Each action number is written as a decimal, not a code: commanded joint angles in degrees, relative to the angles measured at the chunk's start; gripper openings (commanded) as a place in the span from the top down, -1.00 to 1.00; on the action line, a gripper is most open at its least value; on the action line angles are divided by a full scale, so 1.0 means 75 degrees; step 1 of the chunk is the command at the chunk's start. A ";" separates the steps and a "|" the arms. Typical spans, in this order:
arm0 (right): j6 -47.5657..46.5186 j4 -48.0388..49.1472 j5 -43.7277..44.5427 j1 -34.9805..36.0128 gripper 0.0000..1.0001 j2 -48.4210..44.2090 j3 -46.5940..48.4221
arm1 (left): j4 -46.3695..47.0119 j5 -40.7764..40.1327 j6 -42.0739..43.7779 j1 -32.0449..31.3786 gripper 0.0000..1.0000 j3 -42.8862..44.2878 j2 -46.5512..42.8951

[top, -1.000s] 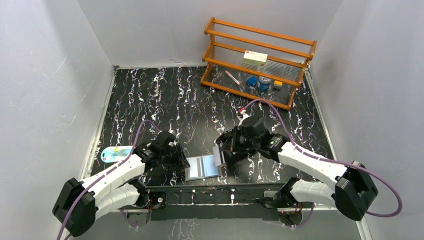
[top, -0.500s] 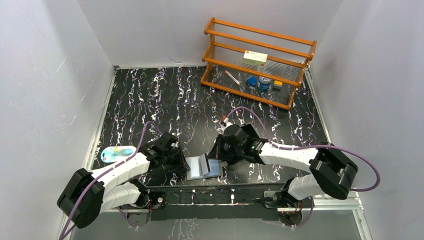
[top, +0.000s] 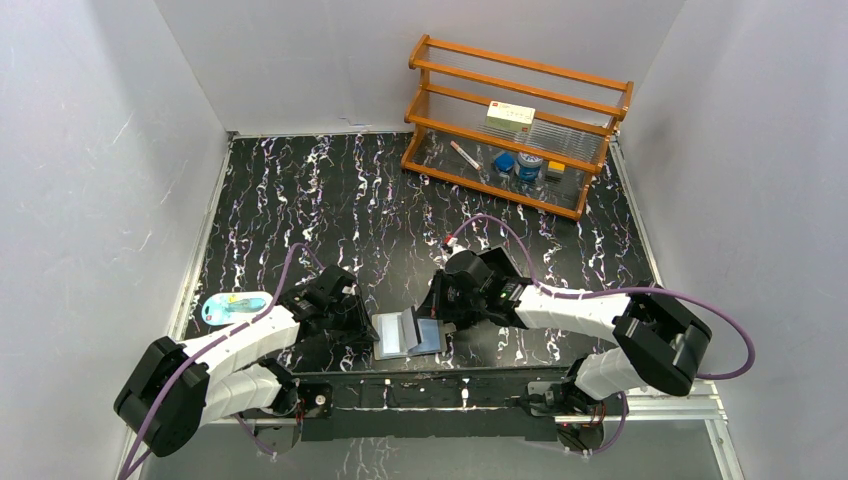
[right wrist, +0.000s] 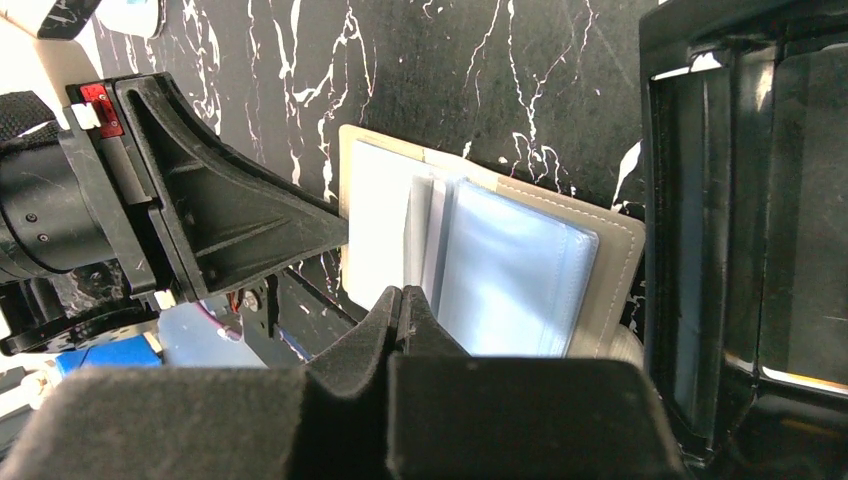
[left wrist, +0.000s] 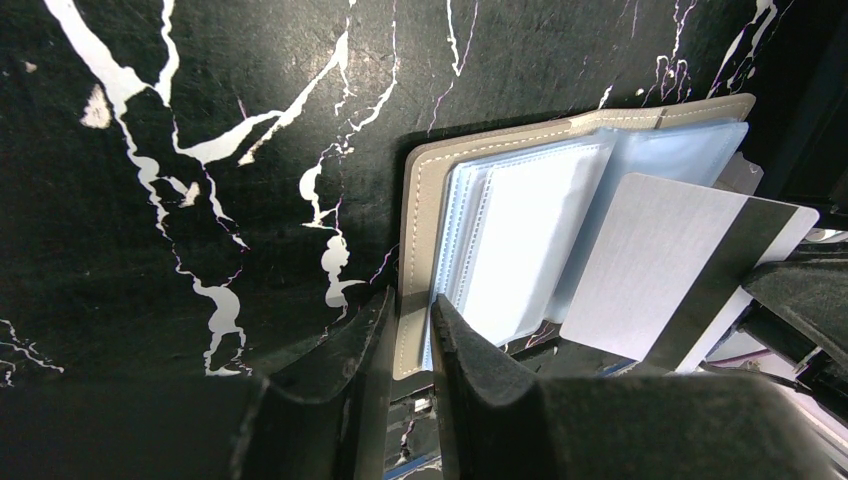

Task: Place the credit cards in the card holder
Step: Insert the credit card into the card holder.

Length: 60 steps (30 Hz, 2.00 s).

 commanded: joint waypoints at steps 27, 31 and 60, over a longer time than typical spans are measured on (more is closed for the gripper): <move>0.0339 0.0285 0.0246 0.0142 1.00 0.0365 -0.0055 | -0.0202 -0.0055 0.0035 0.0025 0.62 -0.0272 0.0031; 0.0280 0.0555 0.0364 0.0136 1.00 0.0338 -0.0170 | -0.0159 -0.0029 0.0035 0.0025 0.62 -0.0284 0.0035; 0.0020 -0.0508 0.0805 0.0491 0.38 0.1040 0.0459 | 0.0161 0.0223 -0.0070 0.0025 0.62 -0.0423 0.0078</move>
